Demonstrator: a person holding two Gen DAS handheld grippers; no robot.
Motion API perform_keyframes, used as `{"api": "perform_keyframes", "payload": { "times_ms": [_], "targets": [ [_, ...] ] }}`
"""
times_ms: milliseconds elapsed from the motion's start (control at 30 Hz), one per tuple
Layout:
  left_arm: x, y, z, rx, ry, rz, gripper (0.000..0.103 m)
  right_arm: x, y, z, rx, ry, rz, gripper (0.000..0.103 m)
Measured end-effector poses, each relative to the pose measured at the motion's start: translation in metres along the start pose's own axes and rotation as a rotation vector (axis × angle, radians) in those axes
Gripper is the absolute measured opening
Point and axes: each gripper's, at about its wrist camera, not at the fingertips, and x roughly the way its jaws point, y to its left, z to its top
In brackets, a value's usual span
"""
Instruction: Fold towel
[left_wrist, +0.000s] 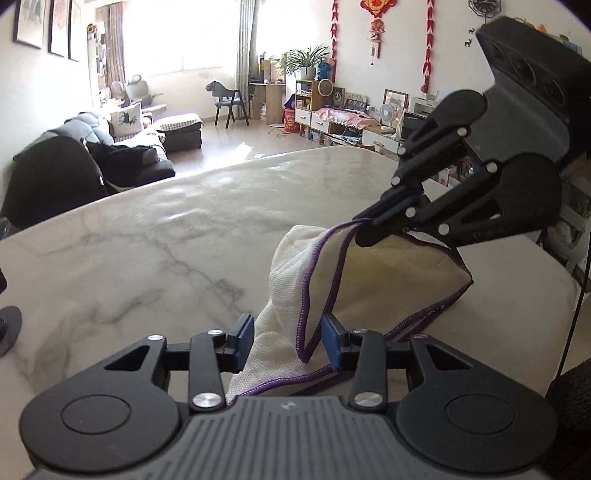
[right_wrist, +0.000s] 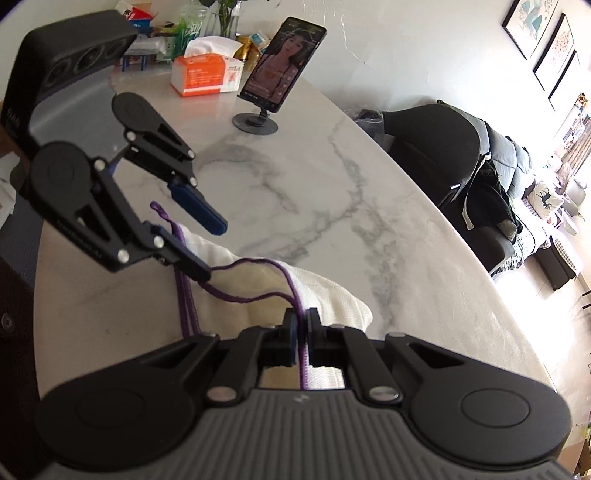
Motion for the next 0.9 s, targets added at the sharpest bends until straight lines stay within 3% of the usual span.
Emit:
{"api": "perform_keyframes", "payload": {
  "times_ms": [167, 567, 667, 733, 900],
  "targets": [
    [0.01, -0.03, 0.002, 0.133, -0.013, 0.107, 0.049, 0.0, 0.0, 0.001, 0.012, 0.001, 0.004, 0.006],
    [0.052, -0.067, 0.01, 0.262, 0.009, 0.34, 0.053, -0.001, 0.002, 0.003, 0.039, 0.002, 0.015, 0.006],
    [0.05, -0.065, 0.003, 0.312, 0.014, 0.397, 0.043, -0.002, 0.002, 0.003, 0.045, 0.002, 0.018, 0.006],
    [0.047, -0.059, -0.001, 0.314, 0.022, 0.407, 0.014, -0.002, 0.002, 0.003, 0.05, 0.002, 0.02, 0.006],
    [0.036, -0.051, -0.006, 0.368, 0.016, 0.413, 0.006, 0.001, 0.006, 0.002, 0.055, 0.005, 0.03, 0.008]
  ]
}}
